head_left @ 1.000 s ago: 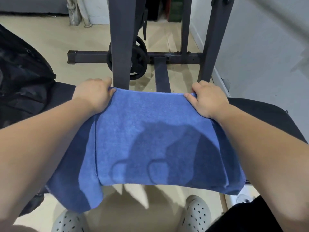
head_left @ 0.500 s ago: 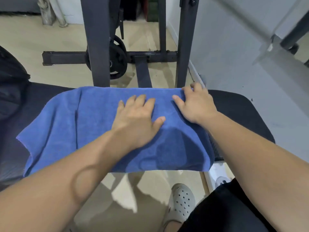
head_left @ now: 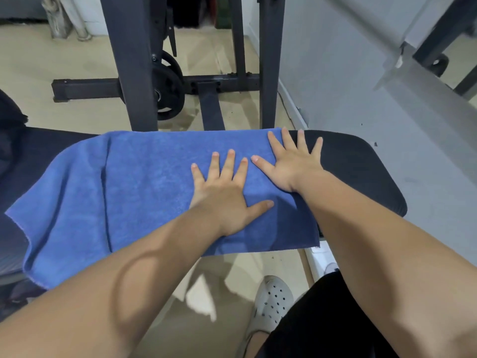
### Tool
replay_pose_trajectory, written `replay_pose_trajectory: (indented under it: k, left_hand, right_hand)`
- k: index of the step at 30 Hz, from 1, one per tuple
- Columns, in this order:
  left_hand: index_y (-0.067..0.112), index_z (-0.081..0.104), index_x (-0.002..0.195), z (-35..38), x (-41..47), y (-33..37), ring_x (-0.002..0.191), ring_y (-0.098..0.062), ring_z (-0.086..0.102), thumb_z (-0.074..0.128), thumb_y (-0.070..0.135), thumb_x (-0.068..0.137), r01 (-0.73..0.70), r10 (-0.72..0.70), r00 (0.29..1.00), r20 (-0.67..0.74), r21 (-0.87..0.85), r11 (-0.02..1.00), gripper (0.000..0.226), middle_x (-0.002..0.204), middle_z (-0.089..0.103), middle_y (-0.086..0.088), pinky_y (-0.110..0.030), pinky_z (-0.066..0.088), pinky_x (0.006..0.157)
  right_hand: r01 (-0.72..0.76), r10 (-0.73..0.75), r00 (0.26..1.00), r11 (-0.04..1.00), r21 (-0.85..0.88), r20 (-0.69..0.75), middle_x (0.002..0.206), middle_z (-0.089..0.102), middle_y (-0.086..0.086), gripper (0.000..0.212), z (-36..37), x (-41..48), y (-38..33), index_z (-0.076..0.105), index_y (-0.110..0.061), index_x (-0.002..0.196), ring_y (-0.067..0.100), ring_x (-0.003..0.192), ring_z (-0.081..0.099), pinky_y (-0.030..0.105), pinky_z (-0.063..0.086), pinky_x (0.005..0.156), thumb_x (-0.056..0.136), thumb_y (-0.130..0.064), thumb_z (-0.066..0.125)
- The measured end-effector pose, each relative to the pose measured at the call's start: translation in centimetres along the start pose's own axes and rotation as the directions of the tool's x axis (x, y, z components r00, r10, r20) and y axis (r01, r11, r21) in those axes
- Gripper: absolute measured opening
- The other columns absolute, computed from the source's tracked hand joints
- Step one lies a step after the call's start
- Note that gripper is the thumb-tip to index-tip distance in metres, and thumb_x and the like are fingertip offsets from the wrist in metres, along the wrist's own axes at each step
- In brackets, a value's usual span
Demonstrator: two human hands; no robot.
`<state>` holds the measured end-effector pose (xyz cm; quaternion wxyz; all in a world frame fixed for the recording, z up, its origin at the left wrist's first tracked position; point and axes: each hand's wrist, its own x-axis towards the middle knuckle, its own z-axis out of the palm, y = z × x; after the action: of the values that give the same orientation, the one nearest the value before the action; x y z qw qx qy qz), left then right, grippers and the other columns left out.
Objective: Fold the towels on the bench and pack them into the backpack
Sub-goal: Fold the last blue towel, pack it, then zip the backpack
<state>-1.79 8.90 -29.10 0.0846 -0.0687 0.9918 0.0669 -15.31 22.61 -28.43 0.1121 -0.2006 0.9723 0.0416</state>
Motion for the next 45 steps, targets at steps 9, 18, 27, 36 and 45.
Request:
replay_pose_trajectory:
  k: [9,18,27,36,45]
  left_hand:
    - [0.027,-0.006,0.161,-1.0,0.6,0.6,0.154,-0.027,-0.020,0.021,0.091,0.079,0.003,0.001,1.000,0.030,-0.108,0.994,0.108,0.169,-0.016,0.000,-0.065,-0.010,0.119]
    - [0.026,0.032,0.154,-7.0,-7.5,-12.5,0.144,-0.034,0.029,0.046,0.069,0.089,0.188,-0.198,0.950,-0.240,-0.066,0.980,0.079,0.159,0.033,-0.006,-0.053,0.029,0.115]
    - [0.010,0.059,0.069,-7.7,-14.5,-24.5,0.067,-0.027,0.058,0.055,0.076,0.082,0.674,-0.677,0.736,-0.011,-0.088,0.734,0.067,0.072,0.061,-0.007,-0.034,0.045,0.060]
    - [0.014,0.051,0.071,-5.5,-14.5,-25.1,0.067,-0.023,0.055,0.064,0.031,0.089,0.506,-0.590,0.787,-0.181,-0.357,0.785,0.028,0.071,0.057,-0.002,-0.032,0.038,0.052]
    - [0.033,0.056,0.135,-7.0,-12.3,-22.0,0.108,-0.007,0.067,0.048,-0.005,0.094,-0.111,-0.356,0.887,-0.295,-0.884,0.455,0.056,0.113,0.072,0.012,-0.031,0.051,0.096]
  right_hand:
    - [-0.017,0.017,1.000,1.000,-0.015,0.001,0.169,-0.013,-0.008,0.089,-0.2,0.2,1.3,-0.011,-0.042,0.158,0.031,0.154,-0.018,0.068,-0.013,0.116,0.082,-0.088,0.000]
    - [0.219,-0.208,0.961,0.975,0.043,-0.180,0.170,-0.010,0.001,0.080,-3.1,-2.8,-6.9,0.001,-0.043,0.159,0.030,0.154,-0.017,0.063,-0.009,0.120,0.090,-0.080,0.011]
    - [0.510,-0.518,0.855,0.846,0.158,0.015,0.170,-0.004,-0.004,0.072,-3.2,-7.1,-19.6,0.019,-0.044,0.157,0.026,0.156,-0.007,0.057,-0.002,0.123,0.094,-0.077,0.025]
    - [0.496,-0.511,0.858,0.852,0.168,0.055,0.169,0.010,-0.004,0.070,-1.8,-7.4,-22.9,0.023,-0.044,0.156,0.027,0.155,0.003,0.057,0.003,0.123,0.094,-0.076,0.029]
    - [0.233,-0.325,0.933,0.230,0.945,-0.151,0.120,0.066,-0.013,0.025,-4.9,-8.1,-24.8,0.063,-0.035,0.123,0.006,0.113,0.062,0.032,0.049,0.100,0.103,-0.044,0.050]
